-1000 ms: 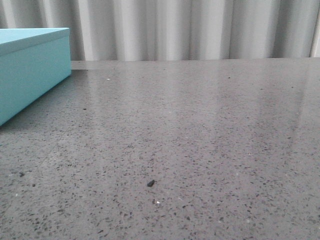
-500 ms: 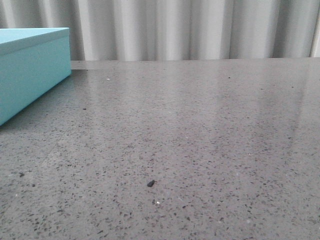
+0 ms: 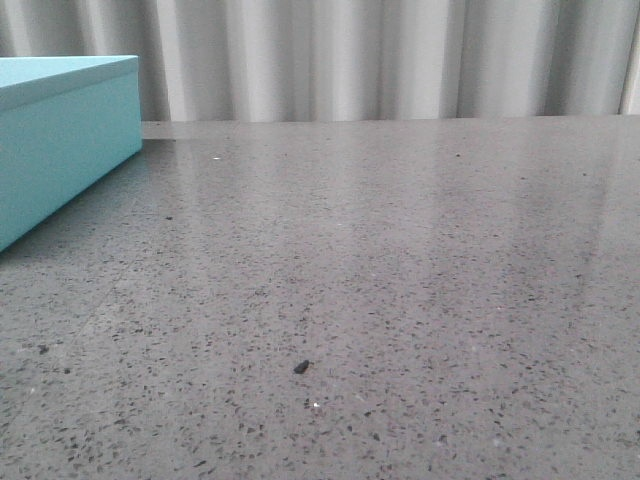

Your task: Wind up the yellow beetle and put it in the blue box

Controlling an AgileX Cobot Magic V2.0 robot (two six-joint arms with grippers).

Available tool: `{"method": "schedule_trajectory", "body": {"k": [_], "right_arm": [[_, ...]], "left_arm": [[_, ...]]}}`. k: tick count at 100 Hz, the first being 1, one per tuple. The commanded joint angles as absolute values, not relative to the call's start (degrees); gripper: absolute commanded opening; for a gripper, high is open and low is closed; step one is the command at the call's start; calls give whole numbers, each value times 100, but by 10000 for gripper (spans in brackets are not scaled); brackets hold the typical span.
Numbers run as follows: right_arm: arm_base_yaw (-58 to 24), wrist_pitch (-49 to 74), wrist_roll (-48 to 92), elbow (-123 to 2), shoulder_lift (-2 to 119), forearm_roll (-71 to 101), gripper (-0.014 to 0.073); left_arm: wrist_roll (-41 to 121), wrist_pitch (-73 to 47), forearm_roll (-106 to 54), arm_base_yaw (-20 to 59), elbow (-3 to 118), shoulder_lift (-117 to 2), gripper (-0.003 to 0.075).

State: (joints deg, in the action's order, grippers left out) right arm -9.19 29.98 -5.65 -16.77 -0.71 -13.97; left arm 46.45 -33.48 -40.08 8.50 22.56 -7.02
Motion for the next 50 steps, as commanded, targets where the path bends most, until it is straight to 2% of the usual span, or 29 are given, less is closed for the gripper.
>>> {"method": "schedule_trajectory", "body": {"k": [1, 13, 34, 50], "right_arm": [[-900, 2596, -538, -1810, -144, -1498, -41], [-900, 2596, -538, -1810, -144, -1498, -41], [-900, 2596, -538, -1810, -144, -1498, -41], [-900, 2596, -538, -1810, -144, -1498, -41]], "left_arm": [[4604, -2570, -4255, 887, 2247, -767, -21], [4415, -2025, -4015, 875, 1953, -767, -21], [2152, -1612, -2353, 875, 1371, -429, -21], [1119, -657, -1105, 875, 670, 125, -21]]}}
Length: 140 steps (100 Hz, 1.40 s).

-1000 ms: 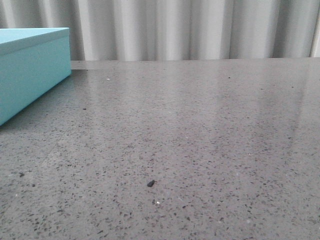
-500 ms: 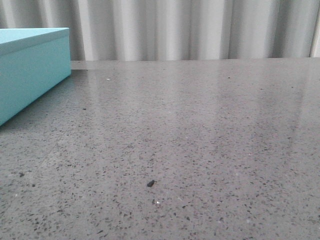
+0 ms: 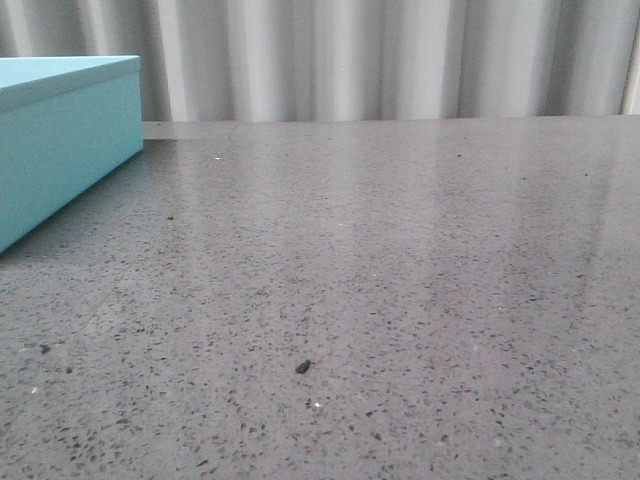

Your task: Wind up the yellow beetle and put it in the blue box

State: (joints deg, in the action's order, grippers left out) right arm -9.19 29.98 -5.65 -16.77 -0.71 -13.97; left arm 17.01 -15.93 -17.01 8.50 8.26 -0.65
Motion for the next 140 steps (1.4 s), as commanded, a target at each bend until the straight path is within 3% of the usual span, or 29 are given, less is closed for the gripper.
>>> {"method": "schedule_trajectory", "body": {"k": [1, 21, 38, 59, 140], "right_arm": [[-900, 2596, -538, -1810, -144, -1498, -41], [-900, 2596, -538, -1810, -144, -1498, -41], [-900, 2596, -538, -1810, -144, -1498, -41], [-900, 2596, -538, -1810, -144, -1498, -41], [-900, 2596, -538, -1810, -144, -1498, -41]], "left_arm": [[1083, -580, -1085, 875, 608, 152, -21], [335, -59, -999, 770, -151, 207, -21], [-701, -694, 187, 704, -140, 207, -21], [-703, -1622, 220, 704, -140, 207, -21], [-703, -1590, 209, 704, -139, 207, -21]]}}
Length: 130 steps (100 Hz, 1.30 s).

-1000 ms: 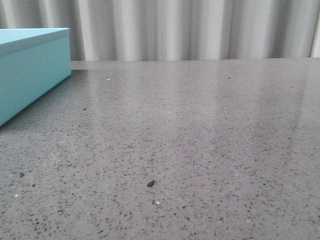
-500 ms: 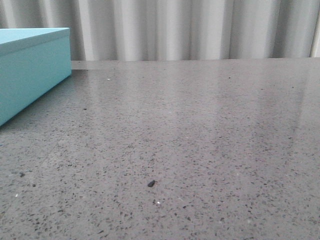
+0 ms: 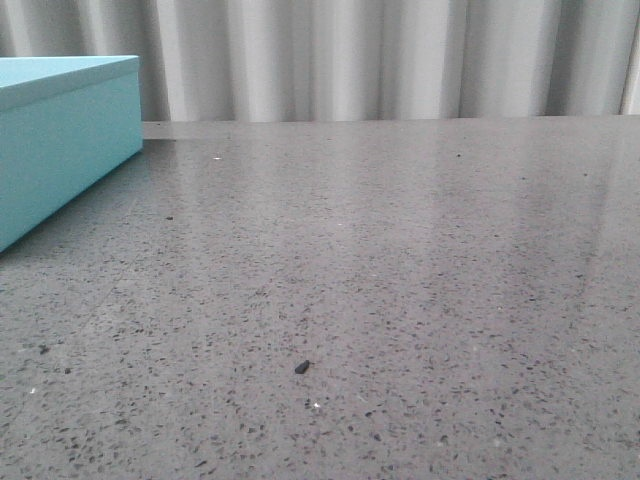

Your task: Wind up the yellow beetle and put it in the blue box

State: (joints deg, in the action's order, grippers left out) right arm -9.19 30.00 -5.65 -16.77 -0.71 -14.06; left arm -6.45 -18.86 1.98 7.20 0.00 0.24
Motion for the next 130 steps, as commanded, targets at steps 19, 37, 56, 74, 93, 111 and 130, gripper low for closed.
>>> {"method": "schedule_trajectory", "body": {"k": [19, 37, 56, 74, 93, 111, 130], "right_arm": [[-900, 2596, -538, -1810, -144, -1498, -41], [-895, 2374, -538, -1608, -144, -1691, -41], [-716, 742, -549, -936, -166, -1566, -41], [-278, -699, -549, -145, -166, -815, -41], [-44, -116, -316, 172, -166, -605, -41], [-23, 744, 359, 172, -166, -123, -41], [-23, 1816, 359, 172, -166, -123, -41]], "left_arm": [[-703, -1590, 209, 704, -139, 207, -21], [-703, -1590, 209, 704, -139, 207, -21], [-703, -1590, 209, 704, -139, 207, -21], [-703, -1590, 209, 704, -139, 207, -21], [-703, -1590, 209, 704, -139, 207, -21], [-703, -1590, 209, 704, -139, 207, -21], [-703, -1590, 209, 704, -139, 207, -21]]}}
